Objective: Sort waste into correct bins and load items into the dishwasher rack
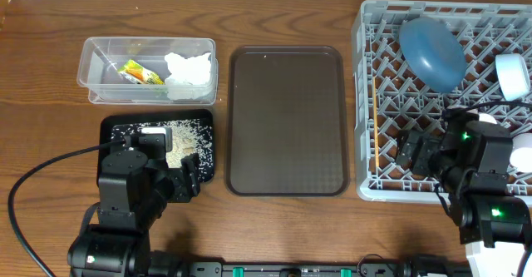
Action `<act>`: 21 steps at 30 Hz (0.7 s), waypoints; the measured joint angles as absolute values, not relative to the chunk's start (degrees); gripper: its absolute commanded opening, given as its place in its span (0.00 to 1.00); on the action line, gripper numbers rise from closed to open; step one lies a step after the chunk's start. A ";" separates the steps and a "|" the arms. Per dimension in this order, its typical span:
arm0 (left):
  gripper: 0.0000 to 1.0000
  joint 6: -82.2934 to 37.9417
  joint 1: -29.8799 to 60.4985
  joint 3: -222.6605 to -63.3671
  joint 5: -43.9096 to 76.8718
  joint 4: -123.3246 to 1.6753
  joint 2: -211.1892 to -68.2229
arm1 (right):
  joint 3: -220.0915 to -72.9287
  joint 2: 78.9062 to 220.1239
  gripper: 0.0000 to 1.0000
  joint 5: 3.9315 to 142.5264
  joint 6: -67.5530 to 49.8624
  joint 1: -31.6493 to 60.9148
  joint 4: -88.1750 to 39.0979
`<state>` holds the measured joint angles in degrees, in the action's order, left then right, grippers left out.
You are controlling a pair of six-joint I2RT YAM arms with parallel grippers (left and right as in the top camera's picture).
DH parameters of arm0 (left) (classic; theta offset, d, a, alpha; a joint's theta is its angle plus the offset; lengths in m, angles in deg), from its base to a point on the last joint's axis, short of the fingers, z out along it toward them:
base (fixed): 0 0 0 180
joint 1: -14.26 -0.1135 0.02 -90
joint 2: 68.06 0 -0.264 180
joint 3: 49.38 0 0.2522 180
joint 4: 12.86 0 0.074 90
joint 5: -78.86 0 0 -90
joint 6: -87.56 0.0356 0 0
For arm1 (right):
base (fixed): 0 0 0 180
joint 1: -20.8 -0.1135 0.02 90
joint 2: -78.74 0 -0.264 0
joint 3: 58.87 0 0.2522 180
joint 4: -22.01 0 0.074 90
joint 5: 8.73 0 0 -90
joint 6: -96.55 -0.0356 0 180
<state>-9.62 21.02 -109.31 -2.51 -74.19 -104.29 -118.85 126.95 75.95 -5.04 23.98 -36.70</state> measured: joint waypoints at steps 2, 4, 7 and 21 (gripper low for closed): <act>0.72 -9.62 21.02 -109.31 -2.51 -74.17 -104.29 | -118.81 126.93 0.99 75.97 -5.04 23.91 -37.99; 0.72 -9.62 21.02 -109.31 -2.51 -74.17 -104.29 | -118.61 126.58 0.99 75.99 -5.04 23.67 -38.17; 0.72 -9.62 21.02 -109.31 -2.51 -74.17 -104.29 | -118.15 125.33 0.99 75.95 -4.93 23.56 -36.00; 0.72 -9.62 21.02 -109.11 -2.51 -74.17 -104.33 | -92.71 94.51 0.99 76.12 -2.68 19.61 -4.18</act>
